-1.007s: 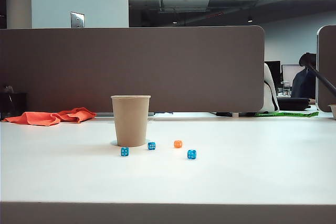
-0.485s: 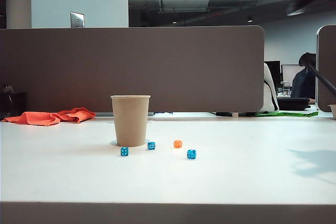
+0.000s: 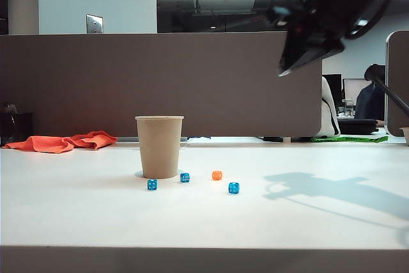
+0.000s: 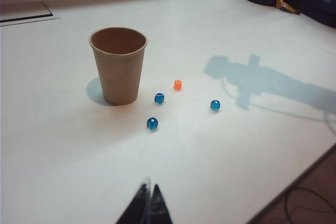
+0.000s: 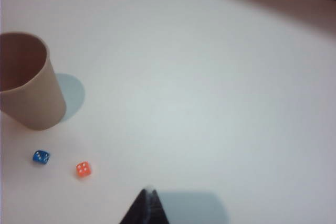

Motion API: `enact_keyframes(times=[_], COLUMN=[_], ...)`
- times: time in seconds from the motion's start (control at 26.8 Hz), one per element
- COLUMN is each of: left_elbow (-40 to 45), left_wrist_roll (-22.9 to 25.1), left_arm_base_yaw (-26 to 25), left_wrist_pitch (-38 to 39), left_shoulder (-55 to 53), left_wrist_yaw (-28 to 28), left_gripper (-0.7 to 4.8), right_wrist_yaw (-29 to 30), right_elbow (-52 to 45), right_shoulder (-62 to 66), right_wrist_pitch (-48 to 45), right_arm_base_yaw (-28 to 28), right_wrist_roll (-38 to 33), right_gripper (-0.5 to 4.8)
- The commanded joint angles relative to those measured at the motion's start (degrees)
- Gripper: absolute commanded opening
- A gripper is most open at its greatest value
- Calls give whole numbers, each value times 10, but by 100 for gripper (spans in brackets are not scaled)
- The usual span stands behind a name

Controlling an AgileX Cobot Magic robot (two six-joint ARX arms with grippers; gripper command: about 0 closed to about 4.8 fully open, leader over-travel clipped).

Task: Pick up the dice with a different color and drop it into the paper cup.

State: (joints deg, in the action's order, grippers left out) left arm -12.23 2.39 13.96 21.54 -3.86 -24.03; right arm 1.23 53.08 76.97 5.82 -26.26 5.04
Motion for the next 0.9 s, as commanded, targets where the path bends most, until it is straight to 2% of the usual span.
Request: enact_keyframes(times=[0.04,0.22,0.56,0.78,0.9], left_elbow=[-3,-3,-3,-3,-3], left_wrist_roll=[24,58,58,57,57], left_arm_base_yaw=[0,0,0,0,0], left_wrist_pitch=[-15,-46,-45,-46,-48], left_shoulder=[0,0,0,0,0], left_wrist_yaw=[-4,-2,-38,-96,-97], left_gripper=[-6,-6,-6,-6,-6], right_wrist_yaw=[4,0,3,4,20], right_elbow=[9,10,35,110,154], right_shoulder=[22,57,103,152,176], right_wrist_pitch=[-43,-61,-52,26,86], right_arm_base_yaw=[-3,-8,-8,-9,-10], right_wrist_roll=[0,0,2,2,1], right_gripper=[1,23,22,23,23])
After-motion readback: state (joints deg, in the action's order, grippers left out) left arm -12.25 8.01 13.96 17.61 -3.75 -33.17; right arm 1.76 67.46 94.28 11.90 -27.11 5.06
